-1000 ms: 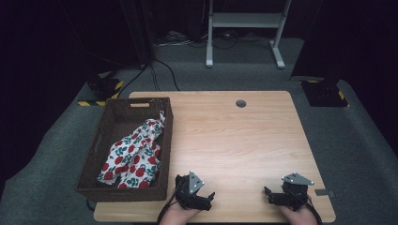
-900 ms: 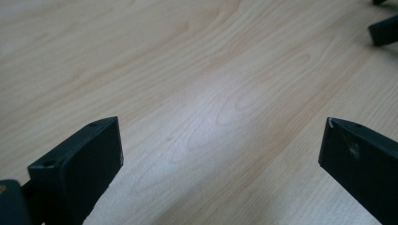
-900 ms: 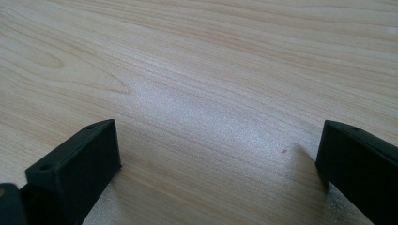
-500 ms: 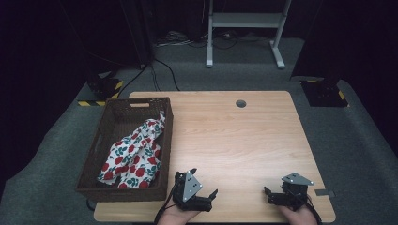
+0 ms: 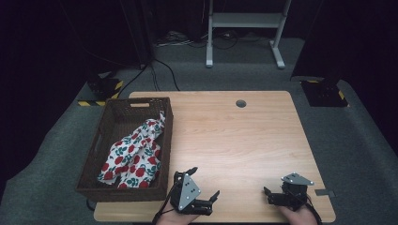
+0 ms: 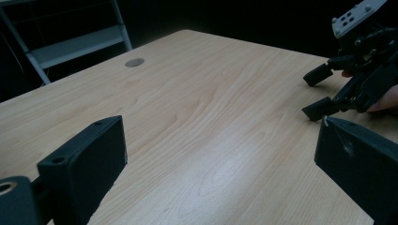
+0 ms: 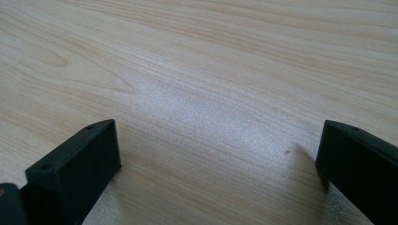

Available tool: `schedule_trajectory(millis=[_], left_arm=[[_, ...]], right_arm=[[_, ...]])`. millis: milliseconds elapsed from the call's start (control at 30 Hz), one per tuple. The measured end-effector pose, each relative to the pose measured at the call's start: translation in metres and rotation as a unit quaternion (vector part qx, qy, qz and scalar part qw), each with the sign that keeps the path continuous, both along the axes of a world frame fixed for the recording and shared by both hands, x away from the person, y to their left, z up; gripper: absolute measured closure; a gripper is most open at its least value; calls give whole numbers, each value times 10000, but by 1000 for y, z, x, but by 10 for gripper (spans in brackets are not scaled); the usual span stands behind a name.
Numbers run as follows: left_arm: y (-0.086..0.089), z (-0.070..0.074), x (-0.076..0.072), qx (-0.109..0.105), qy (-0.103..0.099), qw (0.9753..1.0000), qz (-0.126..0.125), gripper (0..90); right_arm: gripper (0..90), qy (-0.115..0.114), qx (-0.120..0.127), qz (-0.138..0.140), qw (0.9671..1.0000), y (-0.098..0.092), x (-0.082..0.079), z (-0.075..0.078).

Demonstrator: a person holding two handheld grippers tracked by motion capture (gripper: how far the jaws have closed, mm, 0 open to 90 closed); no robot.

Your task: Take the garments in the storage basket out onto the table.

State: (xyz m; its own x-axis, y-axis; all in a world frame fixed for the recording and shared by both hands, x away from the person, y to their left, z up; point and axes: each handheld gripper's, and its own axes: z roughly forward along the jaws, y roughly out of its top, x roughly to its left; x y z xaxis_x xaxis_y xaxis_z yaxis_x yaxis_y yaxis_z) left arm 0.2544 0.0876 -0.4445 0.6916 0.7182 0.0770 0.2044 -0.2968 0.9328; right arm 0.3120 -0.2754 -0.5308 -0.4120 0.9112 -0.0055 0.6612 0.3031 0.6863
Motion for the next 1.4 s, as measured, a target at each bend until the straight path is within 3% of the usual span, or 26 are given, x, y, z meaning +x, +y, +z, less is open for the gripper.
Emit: schedule_trajectory(millis=[367, 533, 867, 1300, 1400], left_arm=[[12, 21, -11, -269, -330, 9991, 38, 29], [22, 34, -18, -402, -649, 9971, 75, 29], [36, 46, -24, -477, -892, 9947, 201, 29], [48, 55, -30, -526, -1026, 9927, 356, 30], [54, 57, -31, -629, -1139, 9907, 386, 30]], right_arm=[[0, -2, -1, 6, 10000, 0, 0, 0], [0, -2, -1, 7, 10000, 0, 0, 0], [0, 4, 6, 5, 10000, 0, 0, 0], [0, 8, 11, -5, 10000, 1, 0, 0], [0, 4, 18, 6, 10000, 0, 0, 0]])
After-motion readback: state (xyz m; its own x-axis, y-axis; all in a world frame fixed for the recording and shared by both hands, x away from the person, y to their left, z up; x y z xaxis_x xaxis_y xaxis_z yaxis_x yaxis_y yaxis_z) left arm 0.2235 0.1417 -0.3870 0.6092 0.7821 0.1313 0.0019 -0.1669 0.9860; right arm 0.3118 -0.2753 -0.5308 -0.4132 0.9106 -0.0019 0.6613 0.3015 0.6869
